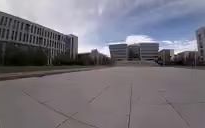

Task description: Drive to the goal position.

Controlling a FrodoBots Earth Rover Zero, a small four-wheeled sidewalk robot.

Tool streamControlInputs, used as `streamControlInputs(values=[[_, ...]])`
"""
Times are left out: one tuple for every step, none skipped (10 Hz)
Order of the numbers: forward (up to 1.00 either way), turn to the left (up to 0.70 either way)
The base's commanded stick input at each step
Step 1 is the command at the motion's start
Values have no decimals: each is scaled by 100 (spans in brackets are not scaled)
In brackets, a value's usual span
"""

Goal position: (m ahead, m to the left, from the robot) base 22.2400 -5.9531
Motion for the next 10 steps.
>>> streamControlInputs(values=[[0, 0], [0, 0], [-22, 0], [-58, 0], [-12, 0], [6, 0], [16, 0], [56, 0], [70, 0], [70, 0]])
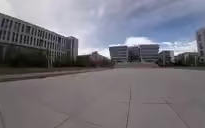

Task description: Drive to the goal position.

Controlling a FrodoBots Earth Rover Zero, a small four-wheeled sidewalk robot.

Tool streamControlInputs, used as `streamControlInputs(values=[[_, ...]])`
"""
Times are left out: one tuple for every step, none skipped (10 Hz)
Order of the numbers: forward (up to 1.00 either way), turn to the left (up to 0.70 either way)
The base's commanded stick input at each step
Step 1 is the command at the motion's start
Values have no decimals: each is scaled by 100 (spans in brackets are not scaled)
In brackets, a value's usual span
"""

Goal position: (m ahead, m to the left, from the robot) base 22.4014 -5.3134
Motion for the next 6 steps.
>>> streamControlInputs(values=[[70, 0], [70, 0], [70, 0], [70, 0], [70, 0], [70, 0]])
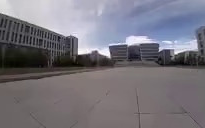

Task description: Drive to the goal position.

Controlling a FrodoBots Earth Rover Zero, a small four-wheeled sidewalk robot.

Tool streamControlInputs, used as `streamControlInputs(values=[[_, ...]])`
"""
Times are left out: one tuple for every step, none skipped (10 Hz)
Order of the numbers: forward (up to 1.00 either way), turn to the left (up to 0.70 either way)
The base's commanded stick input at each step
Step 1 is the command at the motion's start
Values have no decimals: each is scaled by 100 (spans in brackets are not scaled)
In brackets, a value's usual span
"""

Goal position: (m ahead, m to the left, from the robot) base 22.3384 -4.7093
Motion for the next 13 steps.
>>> streamControlInputs(values=[[70, 0], [70, 0], [70, -33], [70, -35], [70, -35], [70, -35], [70, -35], [70, -35], [70, -28], [70, -20], [70, -19], [70, 0], [70, 0]])
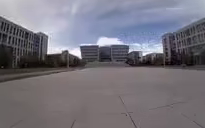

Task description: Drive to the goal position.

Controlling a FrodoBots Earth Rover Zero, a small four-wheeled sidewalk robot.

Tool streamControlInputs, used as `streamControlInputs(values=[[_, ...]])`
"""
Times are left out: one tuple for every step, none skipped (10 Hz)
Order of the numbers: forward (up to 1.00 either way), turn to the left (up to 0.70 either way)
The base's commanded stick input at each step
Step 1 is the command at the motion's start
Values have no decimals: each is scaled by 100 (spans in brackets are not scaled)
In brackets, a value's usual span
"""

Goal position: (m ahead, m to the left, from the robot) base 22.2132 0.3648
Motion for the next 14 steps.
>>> streamControlInputs(values=[[70, 0], [70, 0], [70, 0], [70, 0], [70, 0], [70, 0], [70, 0], [70, 0], [70, 0], [70, 0], [70, 0], [70, 0], [70, 0], [70, 0]])
